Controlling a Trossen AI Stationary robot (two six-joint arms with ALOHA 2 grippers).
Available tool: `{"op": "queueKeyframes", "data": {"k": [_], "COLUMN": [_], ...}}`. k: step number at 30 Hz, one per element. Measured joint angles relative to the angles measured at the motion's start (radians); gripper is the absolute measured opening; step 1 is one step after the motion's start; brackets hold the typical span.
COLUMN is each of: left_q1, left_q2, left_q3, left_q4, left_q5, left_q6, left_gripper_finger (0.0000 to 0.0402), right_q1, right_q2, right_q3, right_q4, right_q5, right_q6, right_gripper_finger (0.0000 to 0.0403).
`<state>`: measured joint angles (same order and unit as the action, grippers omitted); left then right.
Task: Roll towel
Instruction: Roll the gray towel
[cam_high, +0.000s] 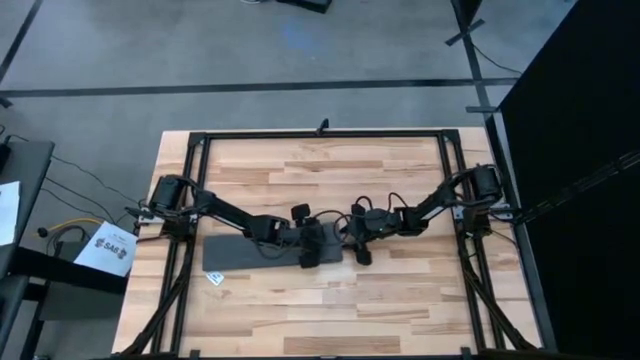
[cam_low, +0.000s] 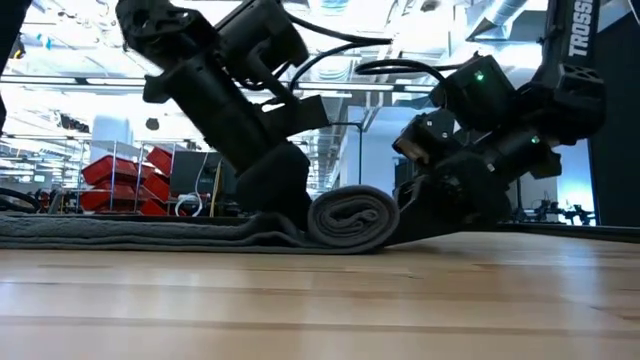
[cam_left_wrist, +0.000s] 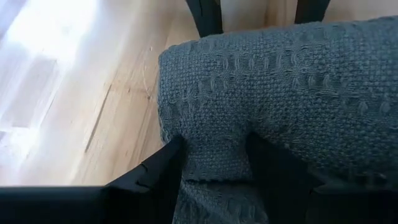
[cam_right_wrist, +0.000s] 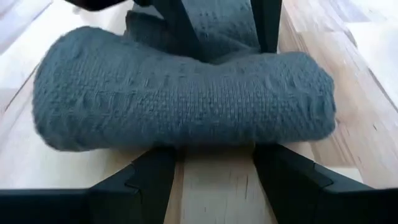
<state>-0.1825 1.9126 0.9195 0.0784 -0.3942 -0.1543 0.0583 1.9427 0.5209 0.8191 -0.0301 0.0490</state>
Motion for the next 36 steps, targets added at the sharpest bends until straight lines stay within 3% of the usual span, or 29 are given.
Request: {"op": "queueKeyframes", "data": {"k": [6,15,22,30,36], "left_q1": [0.007,0.035,0.048,0.077,0.084], "left_q2": [0.005,0.132,0.229,0.262,0.363], "left_q3": [-0.074,-0.020,0.102,0.133,0.225], "left_q4": [0.227,0.416,0.421,0.490,0.543], "left_q5": [-0.015,-0.034,-0.045,-0.002,0.001], "left_q6": [0.015,0.085,0.155,0.158,0.155], "left_gripper_finger": [0.0173,0.0173,0.0173,0.0173,0.0173], "right_q1": [0.000,-0.001,-0.001,-0.002,-0.008], "right_q2": [-0.070,-0.157,-0.196,-0.395,-0.444], "right_q3": [-0.028,-0.065,-0.113,-0.224,-0.232], "right_q4": [-0.024,-0.146,-0.202,-0.274,-0.344], "right_q5": [-0.005,-0.007,0.002,0.001,0.001], "right_q6": [-0.020,-0.030,-0.035,-0.016,-0.020], "right_gripper_finger": [0.0207,0.0207,0.0207,0.0207,0.0207]}}
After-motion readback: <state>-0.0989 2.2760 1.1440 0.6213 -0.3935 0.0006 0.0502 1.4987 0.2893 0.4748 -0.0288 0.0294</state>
